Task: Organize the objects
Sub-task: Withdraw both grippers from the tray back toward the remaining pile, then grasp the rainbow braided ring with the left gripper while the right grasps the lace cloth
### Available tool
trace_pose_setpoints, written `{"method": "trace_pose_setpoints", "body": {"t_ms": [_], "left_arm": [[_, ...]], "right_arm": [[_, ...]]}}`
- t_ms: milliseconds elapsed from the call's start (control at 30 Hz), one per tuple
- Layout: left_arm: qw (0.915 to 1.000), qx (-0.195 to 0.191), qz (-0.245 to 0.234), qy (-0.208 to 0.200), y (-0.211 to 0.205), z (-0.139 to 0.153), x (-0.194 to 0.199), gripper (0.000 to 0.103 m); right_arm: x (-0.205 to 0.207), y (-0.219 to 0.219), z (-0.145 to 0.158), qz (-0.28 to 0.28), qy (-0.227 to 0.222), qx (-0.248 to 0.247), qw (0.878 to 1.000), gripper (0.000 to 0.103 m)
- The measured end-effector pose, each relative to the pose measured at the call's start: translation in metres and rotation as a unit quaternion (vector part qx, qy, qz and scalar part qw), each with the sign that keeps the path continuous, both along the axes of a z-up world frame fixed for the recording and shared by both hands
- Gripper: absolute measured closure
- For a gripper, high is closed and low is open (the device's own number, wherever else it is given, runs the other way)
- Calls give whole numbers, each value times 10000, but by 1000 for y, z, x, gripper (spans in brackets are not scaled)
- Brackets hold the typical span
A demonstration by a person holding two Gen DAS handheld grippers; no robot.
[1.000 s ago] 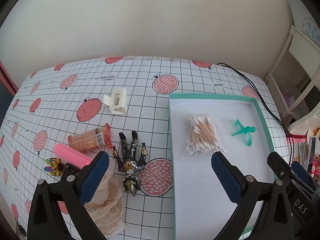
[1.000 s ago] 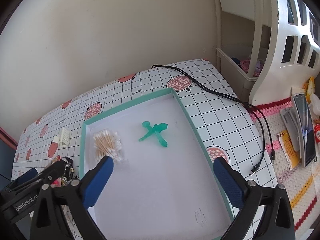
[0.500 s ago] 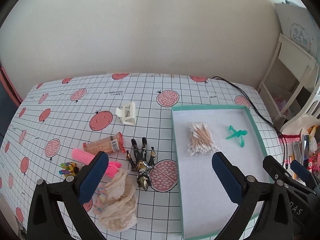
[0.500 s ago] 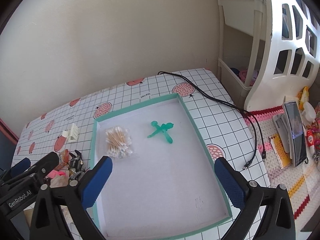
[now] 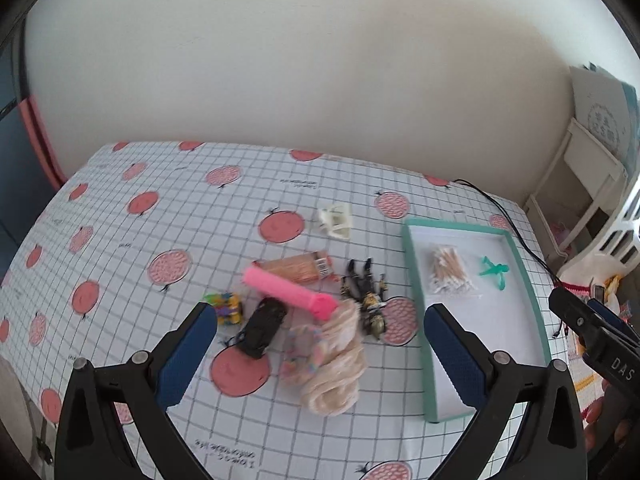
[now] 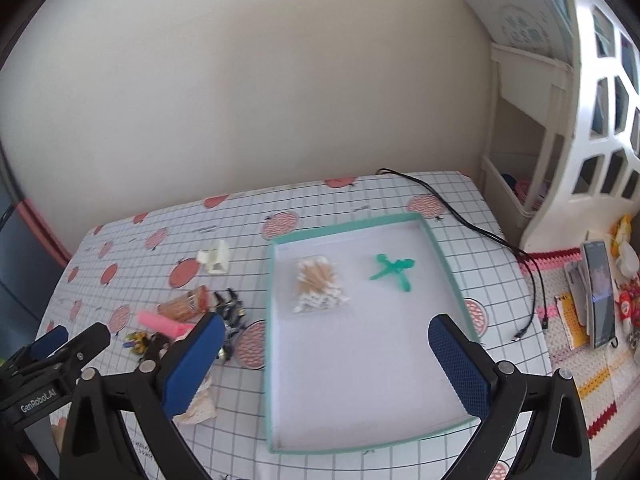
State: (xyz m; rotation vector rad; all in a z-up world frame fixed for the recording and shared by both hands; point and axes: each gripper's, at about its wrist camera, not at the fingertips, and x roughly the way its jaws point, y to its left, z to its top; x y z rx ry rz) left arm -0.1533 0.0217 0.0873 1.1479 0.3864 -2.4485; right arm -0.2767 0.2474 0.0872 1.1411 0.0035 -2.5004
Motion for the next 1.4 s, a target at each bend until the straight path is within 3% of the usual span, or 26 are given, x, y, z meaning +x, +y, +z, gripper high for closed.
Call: {"method": "trace_pose_setpoints", "body": {"t_ms": [133, 333, 600, 767, 1067, 1400], "left_arm": [[9991, 266, 328, -26, -27, -5, 22, 0], [9974, 359, 597, -175, -52, -17, 35, 0], [9922, 935, 638, -528, -70, -52, 30, 0], [9908, 934, 638, -741, -71, -64, 21, 1], [9889, 1110, 495, -858, -76, -73, 7, 2], [9829, 1514, 279, -1008, -72, -93, -6, 9]], "right_arm": [[15, -27, -2, 423, -49, 3, 9991, 0], [26, -65, -15, 794, -248, 83, 9965, 0], [27, -98, -51, 1040, -896, 199, 9903, 0], [23, -108, -70, 1101, -1209, 277, 9862, 2], [21, -122, -97, 1323, -1526, 534, 9779, 6], [22, -138, -120, 1589, -1743, 780, 9686, 14]]}}
